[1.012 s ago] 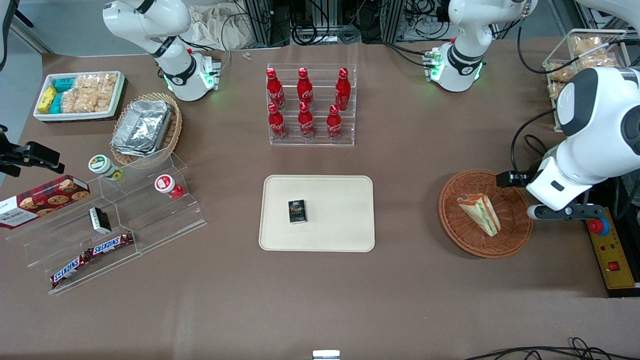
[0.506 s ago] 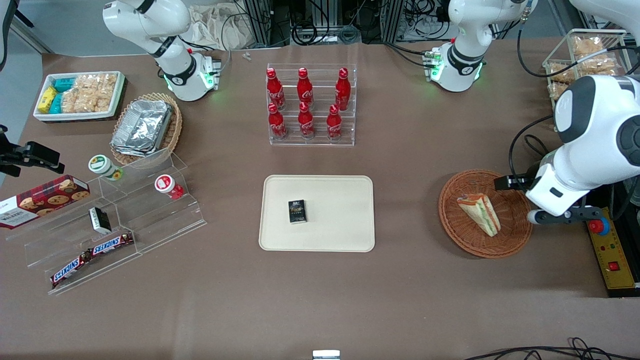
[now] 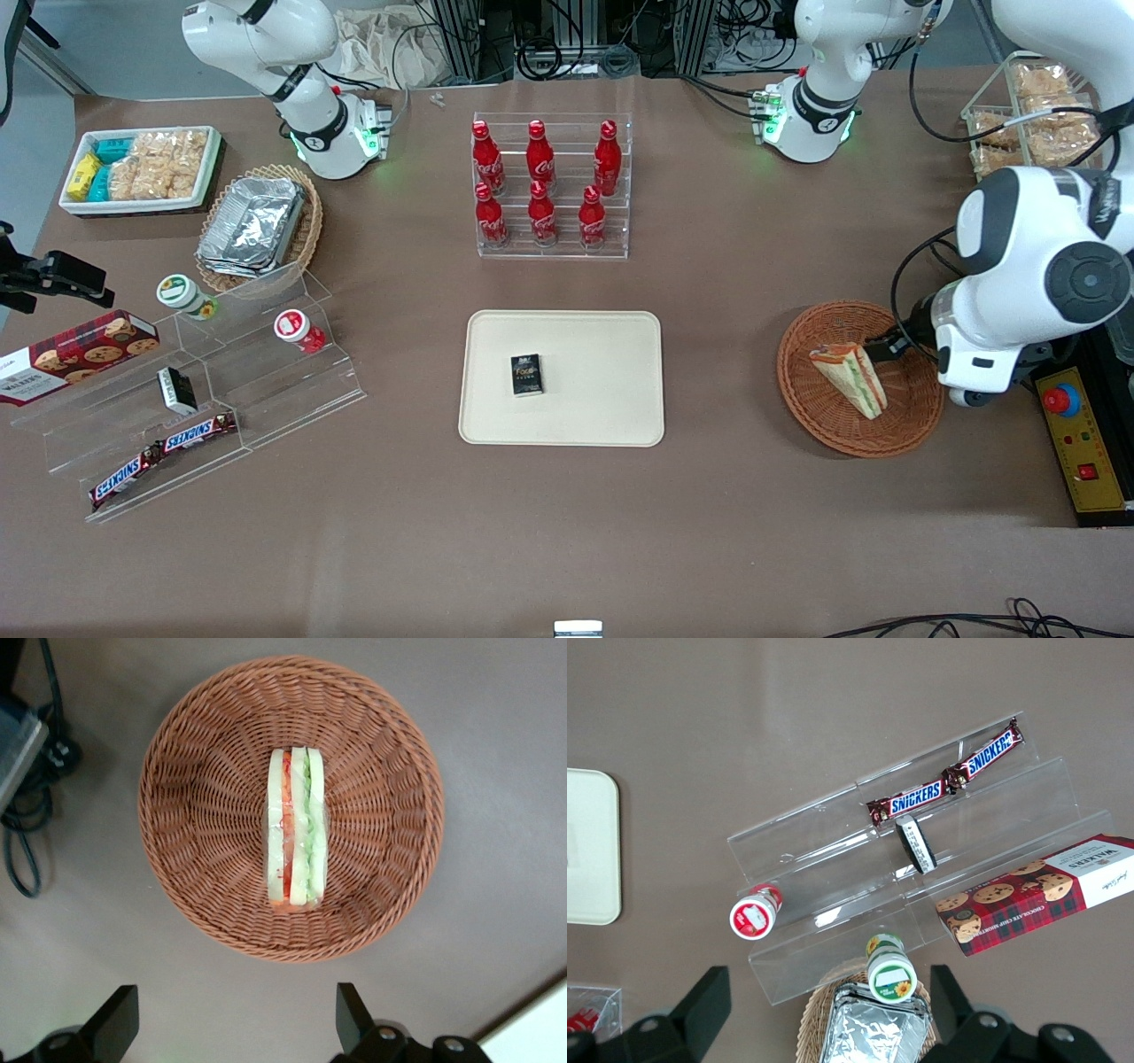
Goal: Place sandwich from basket to tray
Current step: 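Move the left gripper over the sandwich in the wicker basket, then lower the left gripper and close it on the wrapped sandwich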
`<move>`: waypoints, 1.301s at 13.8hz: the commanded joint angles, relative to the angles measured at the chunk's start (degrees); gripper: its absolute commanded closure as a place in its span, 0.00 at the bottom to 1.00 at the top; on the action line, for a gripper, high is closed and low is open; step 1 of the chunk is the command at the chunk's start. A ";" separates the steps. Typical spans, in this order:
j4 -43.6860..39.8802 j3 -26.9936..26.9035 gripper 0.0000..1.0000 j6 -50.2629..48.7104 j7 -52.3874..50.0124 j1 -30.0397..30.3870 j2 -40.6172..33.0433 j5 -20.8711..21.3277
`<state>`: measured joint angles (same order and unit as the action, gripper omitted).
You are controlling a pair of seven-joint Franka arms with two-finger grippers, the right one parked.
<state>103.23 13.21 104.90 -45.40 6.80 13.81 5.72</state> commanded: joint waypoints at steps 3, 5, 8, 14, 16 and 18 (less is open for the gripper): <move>4.70 -0.03 0.00 4.70 -6.54 -0.03 0.07 0.52; 7.41 -0.03 0.00 7.06 -6.99 -0.12 -0.18 0.96; 14.09 0.06 0.00 14.88 -7.86 -0.20 -1.76 2.01; 20.25 -0.12 0.00 25.34 -7.86 0.41 -1.42 5.70; 20.88 -0.21 0.00 28.07 -7.95 0.50 -0.89 5.70; 20.70 -0.29 0.00 28.69 -7.95 0.50 -0.45 5.70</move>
<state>122.41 12.87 131.70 -52.15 7.06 14.38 10.02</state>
